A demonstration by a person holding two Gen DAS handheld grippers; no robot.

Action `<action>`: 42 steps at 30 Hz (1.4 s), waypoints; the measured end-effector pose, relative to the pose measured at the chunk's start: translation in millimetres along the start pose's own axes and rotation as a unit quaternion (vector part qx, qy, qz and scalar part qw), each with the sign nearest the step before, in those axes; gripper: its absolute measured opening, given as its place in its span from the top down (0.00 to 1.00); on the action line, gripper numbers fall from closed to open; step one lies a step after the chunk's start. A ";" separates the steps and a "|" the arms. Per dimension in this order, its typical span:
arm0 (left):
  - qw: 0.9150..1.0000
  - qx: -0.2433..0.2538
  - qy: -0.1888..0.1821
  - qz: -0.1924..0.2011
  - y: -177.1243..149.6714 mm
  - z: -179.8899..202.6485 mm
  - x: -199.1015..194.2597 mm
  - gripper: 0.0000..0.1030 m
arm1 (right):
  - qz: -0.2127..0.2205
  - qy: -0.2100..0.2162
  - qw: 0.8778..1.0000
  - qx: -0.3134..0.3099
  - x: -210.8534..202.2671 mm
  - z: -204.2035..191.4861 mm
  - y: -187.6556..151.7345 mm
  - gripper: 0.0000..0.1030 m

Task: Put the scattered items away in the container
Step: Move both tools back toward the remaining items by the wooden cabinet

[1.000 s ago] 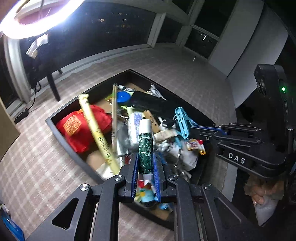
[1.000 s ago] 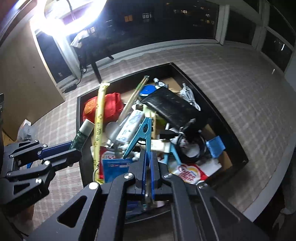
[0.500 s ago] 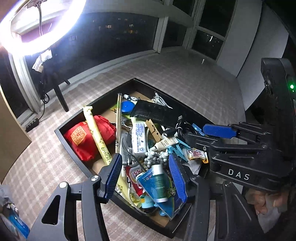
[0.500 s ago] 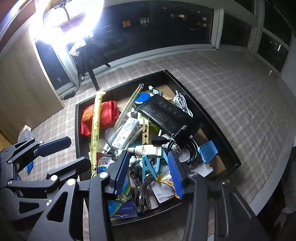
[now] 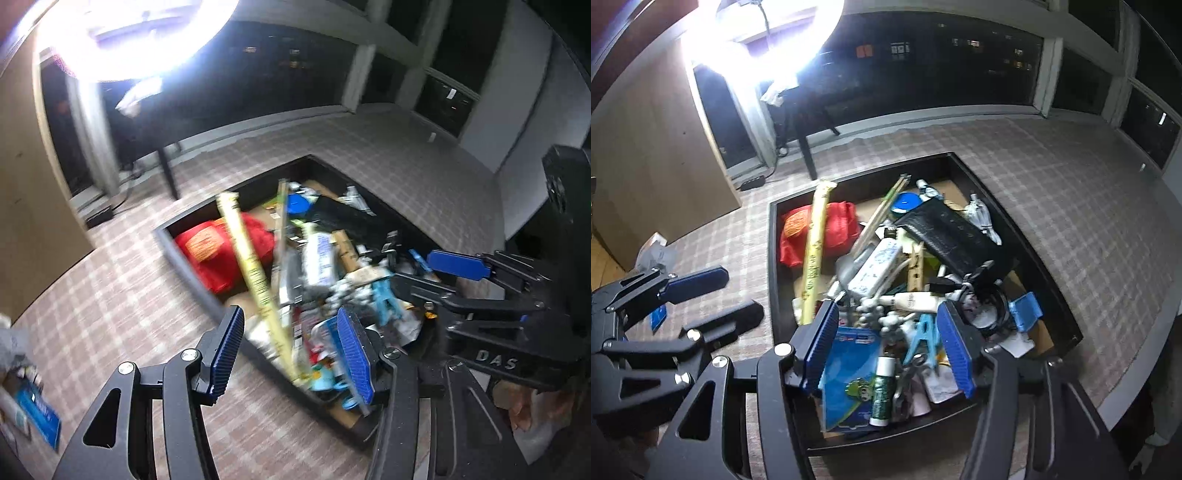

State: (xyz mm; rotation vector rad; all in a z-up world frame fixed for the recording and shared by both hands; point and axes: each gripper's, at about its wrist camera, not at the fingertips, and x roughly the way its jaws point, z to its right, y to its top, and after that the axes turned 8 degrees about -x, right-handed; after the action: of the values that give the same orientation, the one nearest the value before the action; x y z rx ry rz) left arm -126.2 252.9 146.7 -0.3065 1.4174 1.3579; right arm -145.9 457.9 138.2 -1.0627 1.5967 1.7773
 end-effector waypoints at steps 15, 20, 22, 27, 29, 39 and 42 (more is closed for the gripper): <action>0.977 -0.177 0.112 0.030 -67.5 -152.5 -61.2 0.52 | 0.007 0.082 0.988 -0.134 22.8 -105.3 9.8 0.46; 0.960 -0.222 0.164 0.037 -108.0 -210.8 -96.2 0.50 | -0.011 0.129 0.975 -0.181 35.4 -154.8 11.8 0.46; 0.951 -0.241 0.189 0.039 -125.4 -235.3 -112.9 0.50 | -0.018 0.146 0.968 -0.201 40.7 -176.8 12.4 0.46; 0.928 -0.282 0.241 0.031 -169.1 -289.7 -150.0 0.46 | -0.042 0.184 0.951 -0.247 55.6 -230.8 13.5 0.46; 0.920 -0.297 0.256 0.026 -186.4 -310.1 -163.3 0.46 | -0.050 0.196 0.944 -0.261 59.9 -249.3 13.3 0.45; 0.913 -0.282 0.296 -0.012 -230.1 -374.9 -190.5 0.39 | -0.099 0.233 0.919 -0.301 93.8 -341.8 19.3 0.34; 0.912 -0.289 0.292 -0.021 -234.6 -390.6 -189.8 0.39 | -0.115 0.234 0.914 -0.311 105.8 -367.8 22.2 0.34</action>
State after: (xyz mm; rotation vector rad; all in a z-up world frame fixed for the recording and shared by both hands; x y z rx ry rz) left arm -70.0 -231.8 72.8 -1.2090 1.4243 1.7153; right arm -146.1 81.5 65.0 -2.0080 1.0651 2.0115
